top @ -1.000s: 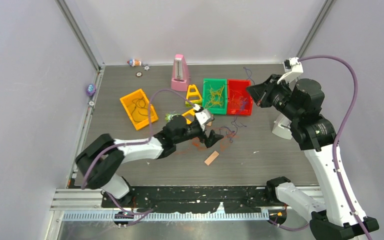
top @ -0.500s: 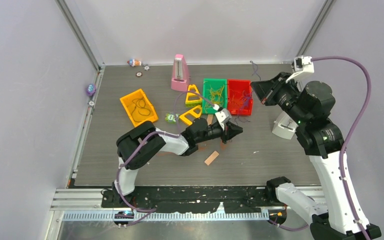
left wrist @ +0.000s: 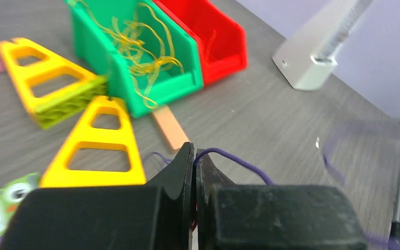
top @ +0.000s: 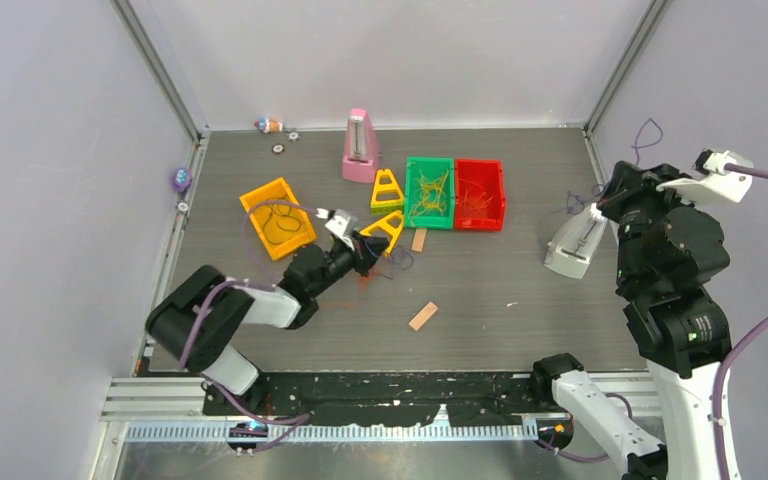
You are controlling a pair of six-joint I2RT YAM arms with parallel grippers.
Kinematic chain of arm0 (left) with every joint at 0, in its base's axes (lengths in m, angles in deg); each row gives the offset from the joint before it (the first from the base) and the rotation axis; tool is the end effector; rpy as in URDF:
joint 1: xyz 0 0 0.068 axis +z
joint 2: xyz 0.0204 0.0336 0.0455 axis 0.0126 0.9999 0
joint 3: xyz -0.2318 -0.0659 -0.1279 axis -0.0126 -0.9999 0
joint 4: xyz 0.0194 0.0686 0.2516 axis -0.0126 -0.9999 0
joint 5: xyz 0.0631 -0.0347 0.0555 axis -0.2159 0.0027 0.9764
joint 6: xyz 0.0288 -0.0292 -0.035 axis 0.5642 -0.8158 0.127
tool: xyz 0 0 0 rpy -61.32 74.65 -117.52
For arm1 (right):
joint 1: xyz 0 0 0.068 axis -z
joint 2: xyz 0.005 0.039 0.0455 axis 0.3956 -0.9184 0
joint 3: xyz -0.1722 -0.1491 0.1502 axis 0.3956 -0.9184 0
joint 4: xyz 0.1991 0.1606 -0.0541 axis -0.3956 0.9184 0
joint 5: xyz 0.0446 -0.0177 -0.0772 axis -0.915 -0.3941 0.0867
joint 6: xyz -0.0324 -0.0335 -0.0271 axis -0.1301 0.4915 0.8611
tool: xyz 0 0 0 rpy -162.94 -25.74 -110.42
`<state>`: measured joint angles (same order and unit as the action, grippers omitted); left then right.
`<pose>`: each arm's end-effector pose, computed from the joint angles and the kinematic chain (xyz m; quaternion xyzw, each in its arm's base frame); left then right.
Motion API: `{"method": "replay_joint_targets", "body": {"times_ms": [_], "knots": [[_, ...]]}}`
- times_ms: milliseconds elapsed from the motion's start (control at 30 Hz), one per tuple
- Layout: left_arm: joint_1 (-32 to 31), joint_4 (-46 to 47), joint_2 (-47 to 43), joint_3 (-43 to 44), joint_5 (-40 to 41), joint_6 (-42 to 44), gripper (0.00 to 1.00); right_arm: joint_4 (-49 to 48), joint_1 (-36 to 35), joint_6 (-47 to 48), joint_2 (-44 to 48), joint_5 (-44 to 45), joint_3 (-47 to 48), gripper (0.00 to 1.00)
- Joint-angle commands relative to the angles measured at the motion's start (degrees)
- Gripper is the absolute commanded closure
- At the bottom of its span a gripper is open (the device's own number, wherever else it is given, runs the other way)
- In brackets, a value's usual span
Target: Untangle the cables
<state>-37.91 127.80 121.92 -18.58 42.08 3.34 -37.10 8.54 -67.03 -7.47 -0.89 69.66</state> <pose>0.2205 -0.1857 0.1708 0.1841 0.6841 -0.4093 0.5749 0.0932 0.0063 0.4913 0.2049 0.6521 0.0362 0.7291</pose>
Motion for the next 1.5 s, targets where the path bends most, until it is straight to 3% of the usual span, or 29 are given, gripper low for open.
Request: {"method": "replay_joint_targets", "body": {"times_ms": [0, 233, 400, 633, 867, 1067, 1200, 1467], "knots": [[3.4, -10.3, -10.8, -2.0, 4.7, -0.1, 1.00, -2.1, 0.1, 2.7, -1.2, 12.5, -2.0, 0.95], [3.6, -19.5, -19.7, -2.3, 2.6, 2.4, 1.00, -3.5, 0.1, 1.8, -8.1, -2.0, -2.6, 0.95], [3.6, -26.0, -24.8, -2.0, 2.5, 4.4, 1.00, -9.9, 0.1, 0.1, -14.0, -11.9, -4.4, 0.95], [3.6, -43.0, -37.3, 0.3, 9.8, 7.5, 1.00, -18.7, -1.3, -2.8, -24.7, -32.9, -4.5, 0.95], [3.6, -55.4, -49.1, 1.0, 14.4, 7.6, 1.00, -25.4, -7.9, -0.9, -32.5, -37.6, -1.5, 0.95], [3.6, -67.3, -57.4, 3.1, 18.4, 7.9, 1.00, -37.4, -17.8, 2.2, -39.8, -43.7, 1.8, 0.95], [3.6, -75.3, -60.8, 4.7, 18.4, 7.2, 1.00, -42.0, -22.6, 3.1, -47.0, -46.8, 7.3, 0.95], [3.6, -82.5, -66.7, 4.6, 18.3, 5.8, 1.00, -49.8, -30.6, 4.7, -64.7, -47.3, 22.2, 0.95]]}}
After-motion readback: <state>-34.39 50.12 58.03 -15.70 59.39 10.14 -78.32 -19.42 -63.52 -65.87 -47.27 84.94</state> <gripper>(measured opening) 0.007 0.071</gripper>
